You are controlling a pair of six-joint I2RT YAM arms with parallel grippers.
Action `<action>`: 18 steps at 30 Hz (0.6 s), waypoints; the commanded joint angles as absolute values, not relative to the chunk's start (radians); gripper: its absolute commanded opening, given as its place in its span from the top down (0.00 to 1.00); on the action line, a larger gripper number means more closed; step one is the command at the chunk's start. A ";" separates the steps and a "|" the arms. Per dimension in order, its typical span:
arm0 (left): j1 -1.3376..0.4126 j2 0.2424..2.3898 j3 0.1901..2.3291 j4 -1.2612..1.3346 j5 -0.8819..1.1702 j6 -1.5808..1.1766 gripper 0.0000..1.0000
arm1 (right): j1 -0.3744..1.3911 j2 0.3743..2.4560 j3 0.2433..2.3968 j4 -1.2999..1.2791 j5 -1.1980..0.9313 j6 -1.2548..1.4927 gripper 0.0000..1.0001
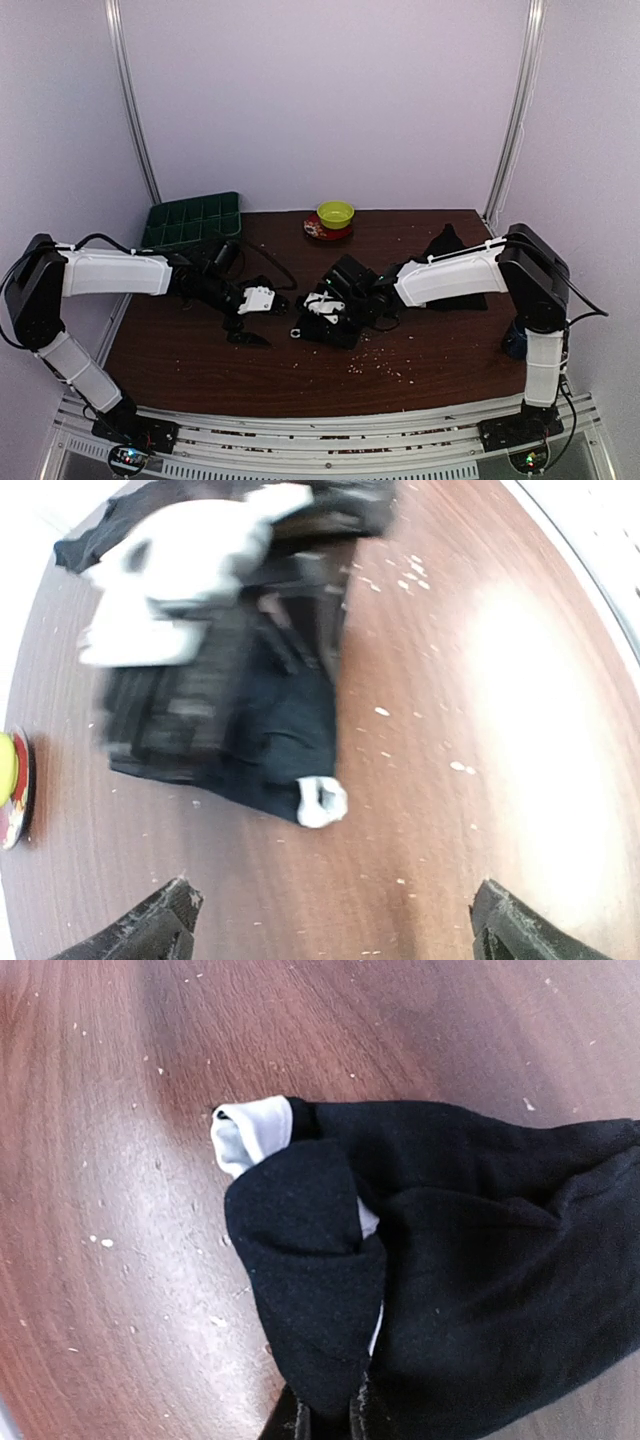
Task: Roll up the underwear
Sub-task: Roll the underwear at the center of the board.
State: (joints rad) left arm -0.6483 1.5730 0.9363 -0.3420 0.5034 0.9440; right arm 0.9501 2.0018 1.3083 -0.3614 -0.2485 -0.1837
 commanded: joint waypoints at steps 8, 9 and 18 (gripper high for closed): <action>-0.803 1.573 0.681 0.181 0.291 1.124 0.02 | 0.894 2.131 1.434 -0.599 -0.533 -0.122 1.00; -0.822 1.582 0.671 0.213 0.264 1.129 0.02 | 0.888 2.138 1.438 -0.602 -0.551 -0.118 1.00; -0.922 1.724 0.730 0.256 0.092 1.150 0.18 | 0.863 2.166 1.440 -0.602 -0.590 -0.117 1.00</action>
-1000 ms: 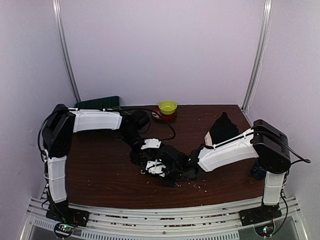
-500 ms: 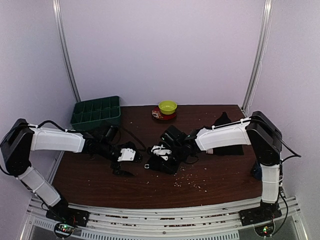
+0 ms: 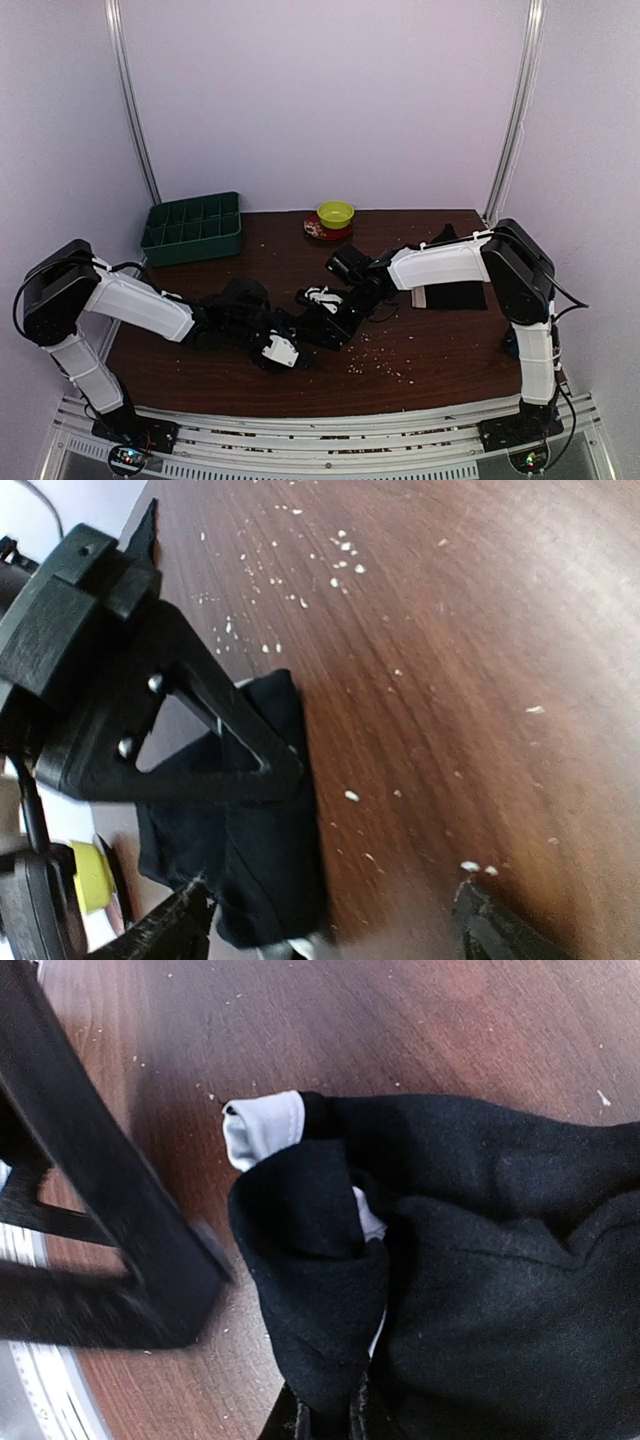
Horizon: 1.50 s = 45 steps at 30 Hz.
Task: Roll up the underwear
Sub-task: Roll the underwear at the center of the board.
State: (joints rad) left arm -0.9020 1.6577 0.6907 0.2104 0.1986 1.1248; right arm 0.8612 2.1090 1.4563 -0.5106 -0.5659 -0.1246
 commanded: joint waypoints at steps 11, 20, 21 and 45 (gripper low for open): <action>-0.938 1.837 0.766 0.289 -0.032 1.140 0.53 | 0.846 2.166 1.423 -0.593 -0.605 -0.127 1.00; -0.939 1.853 0.779 0.239 -0.054 1.120 0.92 | 0.829 2.146 1.421 -0.587 -0.596 -0.118 1.00; -0.939 1.861 0.801 0.191 -0.045 1.112 1.00 | 0.829 2.135 1.417 -0.582 -0.590 -0.114 1.00; -0.792 2.226 1.522 -0.906 0.413 0.926 1.00 | 0.960 1.330 0.788 -0.085 0.092 -0.012 0.32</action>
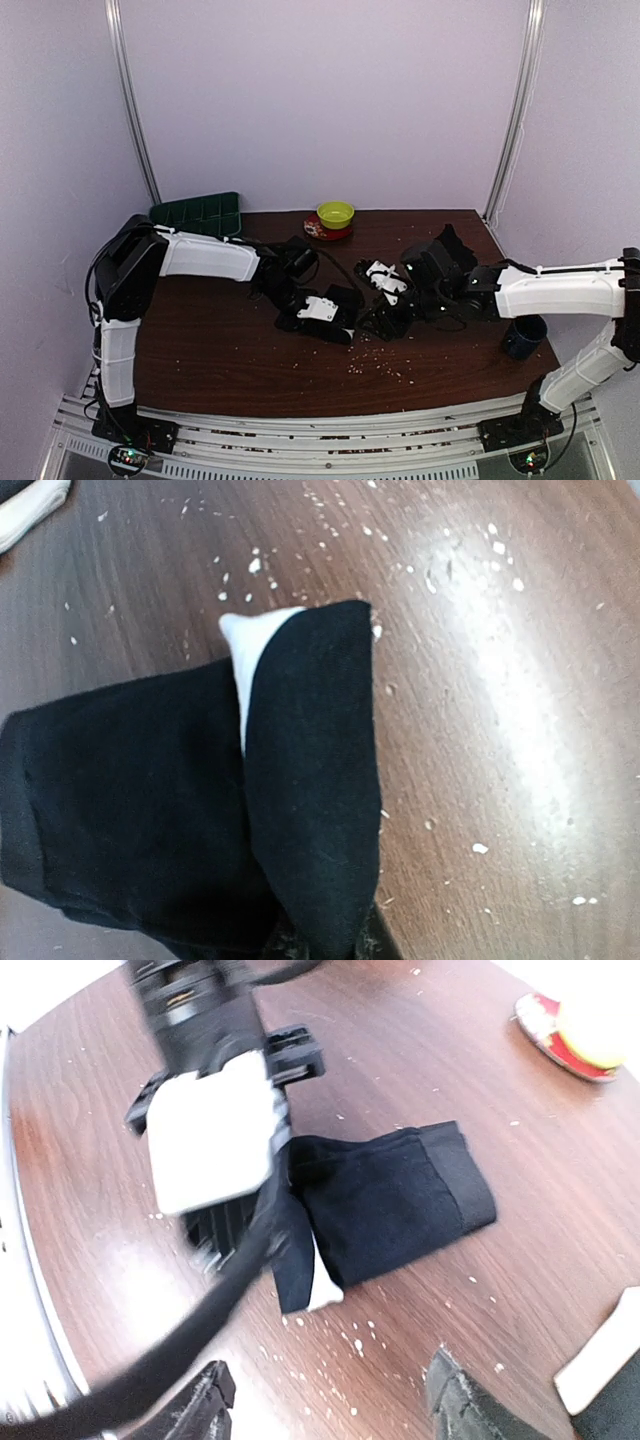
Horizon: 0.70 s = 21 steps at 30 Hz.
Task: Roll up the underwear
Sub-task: Roll the underwear at the center of the board.
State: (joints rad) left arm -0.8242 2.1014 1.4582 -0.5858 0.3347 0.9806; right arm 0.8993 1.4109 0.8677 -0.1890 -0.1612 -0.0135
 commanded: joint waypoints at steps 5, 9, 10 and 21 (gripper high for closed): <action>-0.744 2.317 1.676 -1.072 0.495 0.915 1.00 | 1.075 1.247 0.706 0.000 0.334 -0.066 0.31; -0.725 2.379 1.763 -1.162 0.520 0.910 1.00 | 1.162 1.237 0.673 0.043 0.435 -0.145 0.33; -0.723 2.389 1.779 -1.176 0.522 0.912 1.00 | 1.183 1.241 0.673 0.050 0.441 -0.157 0.34; -0.723 2.479 1.924 -1.273 0.535 0.892 1.00 | 1.253 1.599 0.891 -0.002 0.431 -0.290 0.36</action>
State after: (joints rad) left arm -0.7250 2.3920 1.9232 -1.1519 0.6106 0.9131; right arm 1.2488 1.4689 0.7834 0.0277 0.3809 -0.2272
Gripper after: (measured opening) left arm 0.103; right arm 0.637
